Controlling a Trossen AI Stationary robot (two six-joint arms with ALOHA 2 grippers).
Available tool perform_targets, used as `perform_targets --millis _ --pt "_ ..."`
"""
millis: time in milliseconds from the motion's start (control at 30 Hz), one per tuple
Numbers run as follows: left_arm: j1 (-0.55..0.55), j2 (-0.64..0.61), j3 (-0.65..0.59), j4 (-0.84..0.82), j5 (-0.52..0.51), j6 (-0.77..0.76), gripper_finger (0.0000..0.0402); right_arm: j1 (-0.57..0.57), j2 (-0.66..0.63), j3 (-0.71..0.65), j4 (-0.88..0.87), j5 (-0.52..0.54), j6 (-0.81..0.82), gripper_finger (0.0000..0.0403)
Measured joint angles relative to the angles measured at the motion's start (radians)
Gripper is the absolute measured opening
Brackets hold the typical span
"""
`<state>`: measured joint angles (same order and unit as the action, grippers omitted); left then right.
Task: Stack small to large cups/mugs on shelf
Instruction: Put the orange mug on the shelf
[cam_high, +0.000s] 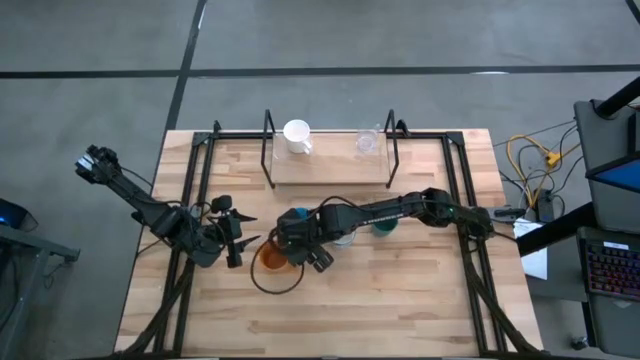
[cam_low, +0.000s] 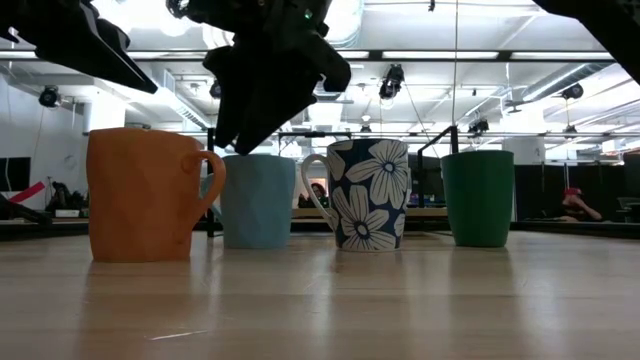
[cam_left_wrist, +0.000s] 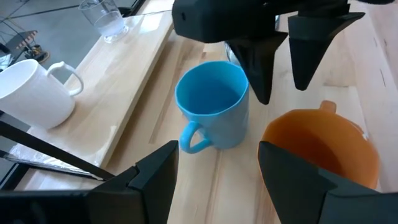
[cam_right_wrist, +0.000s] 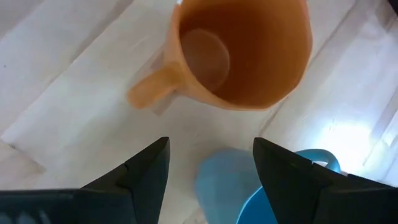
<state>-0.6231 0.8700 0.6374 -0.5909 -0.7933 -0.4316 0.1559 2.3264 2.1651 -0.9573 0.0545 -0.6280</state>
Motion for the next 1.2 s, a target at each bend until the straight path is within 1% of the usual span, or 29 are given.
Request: perform_targets --millis 233,433,667,867,1000,1200 --pt "0.0 0.0 -0.003 -0.001 0.0 0.001 0.0208 0.016 0.0 0.001 -0.003 0.005 -0.033 0.0226" --pt "0.0 0.0 -0.003 -0.001 0.0 0.002 0.0208 0.022 0.0 0.026 -0.003 0.052 -0.028 0.0226" --pt "0.0 0.0 -0.003 -0.001 0.0 0.003 0.0208 0.036 0.0 0.052 -0.022 0.053 -0.032 0.0226" --pt "0.0 0.0 -0.003 0.0 0.0 0.003 0.0208 0.067 0.0 0.053 -0.031 0.035 -0.038 0.0226" --pt "0.0 0.0 -0.003 0.009 0.0 0.003 0.0208 0.087 0.0 0.053 -0.028 -0.029 -0.066 0.0226" --pt "0.0 0.0 -0.003 0.008 0.0 0.002 0.0208 0.099 0.0 0.053 0.006 -0.036 -0.116 0.0226"
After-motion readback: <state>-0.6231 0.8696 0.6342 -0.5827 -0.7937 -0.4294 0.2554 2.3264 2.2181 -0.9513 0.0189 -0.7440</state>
